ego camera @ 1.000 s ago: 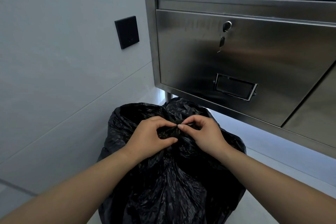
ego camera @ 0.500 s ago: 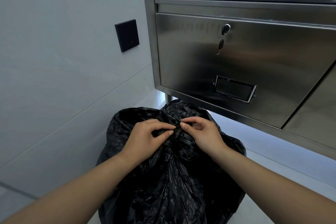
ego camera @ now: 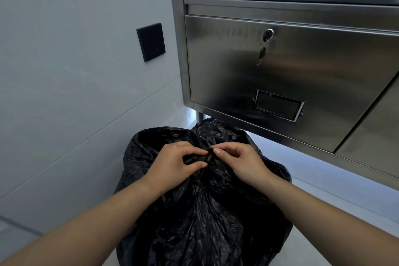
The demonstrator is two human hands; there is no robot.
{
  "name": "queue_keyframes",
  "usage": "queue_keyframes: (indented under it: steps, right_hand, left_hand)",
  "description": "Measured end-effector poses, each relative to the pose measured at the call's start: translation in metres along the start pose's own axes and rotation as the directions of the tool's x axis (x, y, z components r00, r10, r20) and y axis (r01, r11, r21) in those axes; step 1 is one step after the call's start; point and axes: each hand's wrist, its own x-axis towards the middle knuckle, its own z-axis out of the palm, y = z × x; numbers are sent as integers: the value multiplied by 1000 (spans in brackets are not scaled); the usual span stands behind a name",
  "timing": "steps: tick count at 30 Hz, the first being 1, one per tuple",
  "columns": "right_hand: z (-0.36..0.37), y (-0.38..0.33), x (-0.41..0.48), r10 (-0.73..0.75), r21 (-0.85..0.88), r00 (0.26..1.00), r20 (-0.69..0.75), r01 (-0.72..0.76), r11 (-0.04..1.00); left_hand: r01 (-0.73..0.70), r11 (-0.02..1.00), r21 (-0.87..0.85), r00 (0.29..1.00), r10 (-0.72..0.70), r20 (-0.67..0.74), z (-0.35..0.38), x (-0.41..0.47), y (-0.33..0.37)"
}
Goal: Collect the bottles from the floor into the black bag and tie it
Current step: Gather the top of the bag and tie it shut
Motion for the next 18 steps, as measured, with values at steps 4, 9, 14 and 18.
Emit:
queue_keyframes:
  steps: [4,9,14,18]
  right_hand:
    - [-1,-5,-2,-52,-80,988,148,64,995]
    - [-1,-12,1,-119,-256,977,177,163,953]
    - [1,-15,6,-176,-373,971,164,226,900]
    - [-5,-17,7,-194,-391,968,162,243,888]
  left_hand:
    - [100,995,-30,989,-102,-104,-9,5,-4]
    - [163,984,-67,973,-171,-154,-13,10,-3]
    - [115,990,-78,985,-124,-122,-20,12,0]
    - [40,998,-55,999,-41,-17,-22,9,-2]
